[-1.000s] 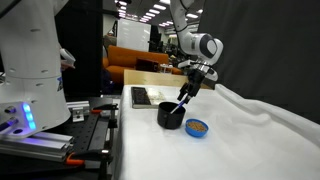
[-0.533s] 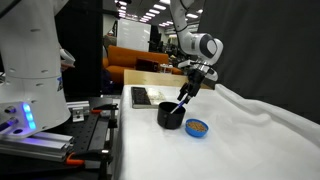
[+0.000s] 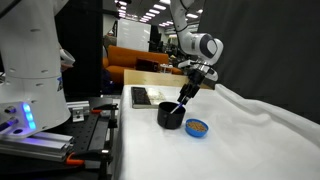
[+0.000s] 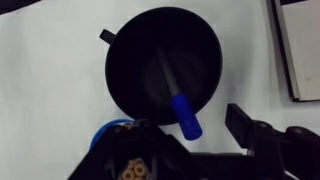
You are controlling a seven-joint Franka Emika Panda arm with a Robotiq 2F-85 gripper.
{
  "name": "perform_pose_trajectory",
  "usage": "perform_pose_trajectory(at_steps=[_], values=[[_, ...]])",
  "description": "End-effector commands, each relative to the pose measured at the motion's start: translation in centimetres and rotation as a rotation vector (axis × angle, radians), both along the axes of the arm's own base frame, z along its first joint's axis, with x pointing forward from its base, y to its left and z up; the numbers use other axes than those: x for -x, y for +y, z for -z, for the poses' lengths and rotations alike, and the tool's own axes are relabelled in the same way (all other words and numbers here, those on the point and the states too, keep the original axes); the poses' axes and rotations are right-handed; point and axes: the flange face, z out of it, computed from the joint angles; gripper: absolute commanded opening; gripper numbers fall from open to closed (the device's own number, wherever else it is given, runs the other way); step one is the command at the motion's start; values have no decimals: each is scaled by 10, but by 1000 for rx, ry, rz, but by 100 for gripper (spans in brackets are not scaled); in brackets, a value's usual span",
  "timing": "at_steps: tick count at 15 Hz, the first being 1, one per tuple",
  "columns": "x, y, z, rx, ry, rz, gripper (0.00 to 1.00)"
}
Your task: Remove the pen from the black cup and put it next to the book
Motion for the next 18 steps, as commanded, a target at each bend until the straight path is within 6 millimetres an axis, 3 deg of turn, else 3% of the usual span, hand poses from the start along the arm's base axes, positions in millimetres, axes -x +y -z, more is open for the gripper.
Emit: perform_pose_trajectory(at_steps=[1,7,18], values=[[-2,-2,1,-10,-7,15,42],[-2,-3,0,-9,-7,13,1],[-5,-13,-4,-3,-19,23,5]])
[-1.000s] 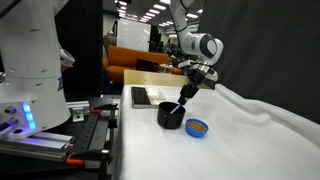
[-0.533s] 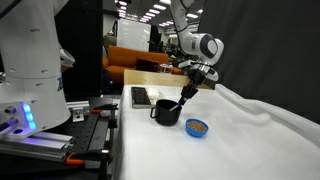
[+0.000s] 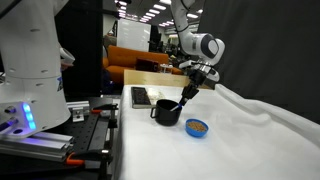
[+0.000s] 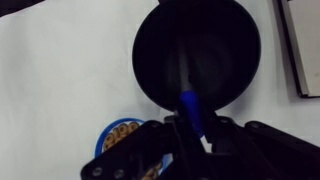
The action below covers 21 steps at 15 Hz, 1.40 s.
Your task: Remove the pen from the black cup and put it next to the book
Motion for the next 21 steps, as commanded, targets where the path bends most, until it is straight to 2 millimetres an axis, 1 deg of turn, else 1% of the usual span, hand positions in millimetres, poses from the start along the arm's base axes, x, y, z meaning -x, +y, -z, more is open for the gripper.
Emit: perform_pose_trajectory(at_steps=[1,7,14,19,21], values=[[-4,-5,-5,-8,-21,10,5],[-12,-2,-19,4,-57,-3,5],[-21,10,-41,-8,-108,-20,5],[-26,12,-55,-8,-131,-20,5],[-30,13,-65,-12,-149,-21,5]])
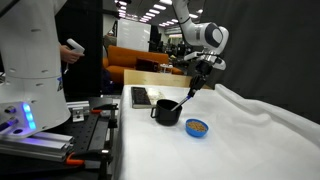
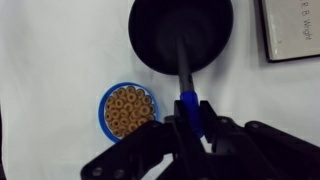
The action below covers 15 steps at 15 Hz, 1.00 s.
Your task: Remove the pen from the black cup and put it next to the book
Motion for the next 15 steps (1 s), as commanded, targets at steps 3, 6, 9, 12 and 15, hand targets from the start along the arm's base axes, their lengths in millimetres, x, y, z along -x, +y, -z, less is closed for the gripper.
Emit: perform_pose_trajectory(at_steps=[3,6,9,12,15], values=[[-8,6,-34,0,-69,-10,5],[-12,14,-55,-8,-107,-22,5],[-13,19,-70,-10,-137,-40,5],[-12,25,-81,-9,-157,-56,5],[-13,31,-89,1,-177,-75,5]])
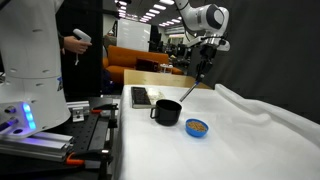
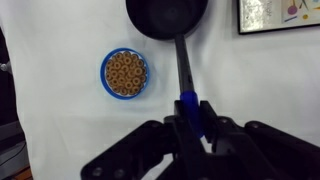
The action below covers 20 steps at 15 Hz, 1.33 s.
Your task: Remove the pen from the black cup and put it next to the book
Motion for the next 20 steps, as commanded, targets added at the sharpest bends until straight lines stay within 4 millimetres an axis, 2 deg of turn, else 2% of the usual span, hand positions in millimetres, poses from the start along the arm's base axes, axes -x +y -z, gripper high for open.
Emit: perform_pose_trajectory(at_steps=[1,5,14,20], values=[[1,6,-13,17,-37,-18,5],[4,20,-22,28,-61,-53,5],[18,71,-26,73,-82,-162,5],[28,88,-20,104,-81,-220,5]])
